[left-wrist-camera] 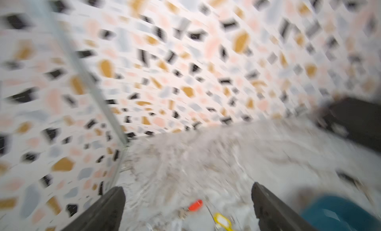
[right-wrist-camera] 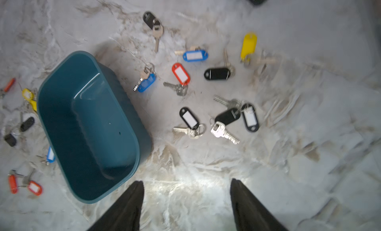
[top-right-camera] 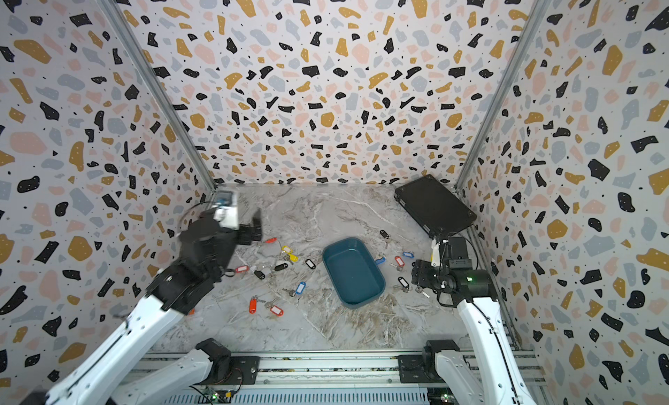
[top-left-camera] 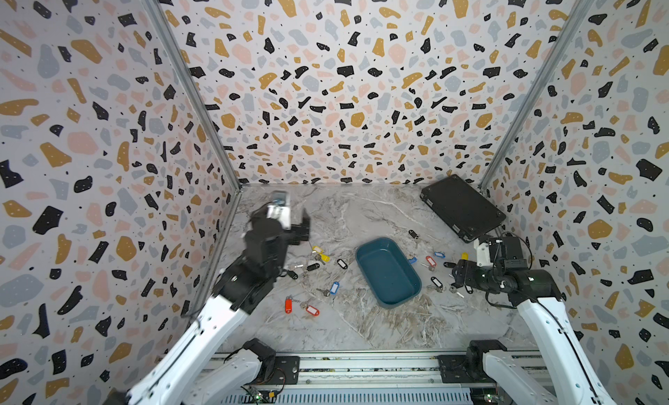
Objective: Take the keys out of the storage box
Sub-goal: Reset both arms
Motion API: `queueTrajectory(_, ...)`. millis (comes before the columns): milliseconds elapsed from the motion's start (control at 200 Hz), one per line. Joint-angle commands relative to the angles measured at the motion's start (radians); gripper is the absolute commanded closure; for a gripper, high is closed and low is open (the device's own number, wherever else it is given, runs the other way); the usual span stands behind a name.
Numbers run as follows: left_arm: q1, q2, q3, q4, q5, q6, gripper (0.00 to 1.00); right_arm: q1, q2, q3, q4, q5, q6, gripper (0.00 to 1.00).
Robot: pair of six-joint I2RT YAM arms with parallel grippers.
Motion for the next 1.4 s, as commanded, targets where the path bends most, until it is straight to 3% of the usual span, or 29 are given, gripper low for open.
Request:
queueTrajectory(0,0.109,-0.045,-0.233,0.379,-0.052,0.022,0.01,0.004,-0.071,0.025,0.178,0.090,-0.059,0.23)
queueTrajectory(50,0.189,-0.032,-0.259,0.351,-0.042,-0.009,0.01,0.004,-0.100,-0.027,0.326,0.088,-0.121,0.22)
queueTrajectory(70,0.225,-0.022,-0.273,0.347,-0.017,-0.031,0.00,0.004,-0.112,-0.061,0.395,0.082,-0.147,0.04)
queueTrajectory(90,0.255,-0.011,-0.292,0.352,0.010,-0.046,0.00,0.004,-0.121,-0.097,0.472,0.076,-0.180,0.01)
queueTrajectory(175,0.278,0.050,-0.364,0.452,-0.008,-0.032,0.00,0.004,-0.118,-0.281,0.809,0.073,-0.339,0.01)
queueTrajectory(300,0.288,0.149,-0.431,0.490,0.055,-0.040,0.00,-0.002,0.102,-0.457,1.199,0.305,-0.328,0.01)
queueTrajectory(476,0.300,0.206,-0.557,0.537,0.106,-0.004,0.01,-0.016,0.589,-0.498,1.571,0.173,-0.365,0.01)
queueTrajectory(506,0.304,0.215,-0.564,0.546,0.090,-0.010,0.01,-0.015,0.602,-0.429,1.447,0.166,-0.394,0.01)
queueTrajectory(581,0.332,0.246,-0.554,0.577,0.119,-0.017,0.00,-0.038,0.722,-0.437,1.611,0.103,-0.396,0.01)
queueTrajectory(626,0.347,0.284,-0.539,0.575,0.152,-0.003,0.00,-0.060,0.681,-0.462,1.590,0.082,-0.388,0.01)
queueTrajectory(696,0.352,0.381,-0.550,0.634,0.145,-0.012,0.00,-0.066,0.766,-0.641,2.048,0.098,-0.368,0.01)
queueTrajectory(761,0.353,0.473,-0.474,0.584,0.134,-0.009,0.00,-0.067,0.687,-0.602,1.831,0.129,-0.361,0.01)
queueTrajectory(811,0.355,0.499,-0.454,0.569,0.135,-0.006,0.00,-0.067,0.747,-0.592,1.920,0.078,-0.379,0.01)
queueTrajectory(856,0.355,0.472,-0.477,0.582,0.163,-0.004,0.01,-0.067,0.706,-0.582,1.820,0.084,-0.381,0.01)
queueTrajectory(911,0.355,0.429,-0.555,0.700,0.194,-0.094,0.00,-0.067,0.729,-0.600,1.905,0.096,-0.372,0.01)
queueTrajectory(1001,0.342,0.450,-0.551,0.724,0.238,-0.054,0.01,-0.067,0.703,-0.608,1.874,0.116,-0.364,0.01)
queueTrajectory(1071,0.344,0.523,-0.561,0.804,0.184,-0.069,0.00,-0.067,0.727,-0.620,1.942,0.114,-0.366,0.01)
queueTrajectory(1161,0.339,0.712,-0.532,0.973,0.228,-0.010,0.00,-0.067,0.725,-0.615,1.926,0.118,-0.364,0.01)
queueTrajectory(1251,0.349,0.671,-0.505,0.842,0.254,-0.036,0.00,-0.067,0.715,-0.606,1.890,0.121,-0.362,0.01)
queueTrajectory(1397,0.350,0.662,-0.527,0.877,0.244,-0.036,0.00,-0.068,0.710,-0.608,1.892,0.149,-0.350,0.01)
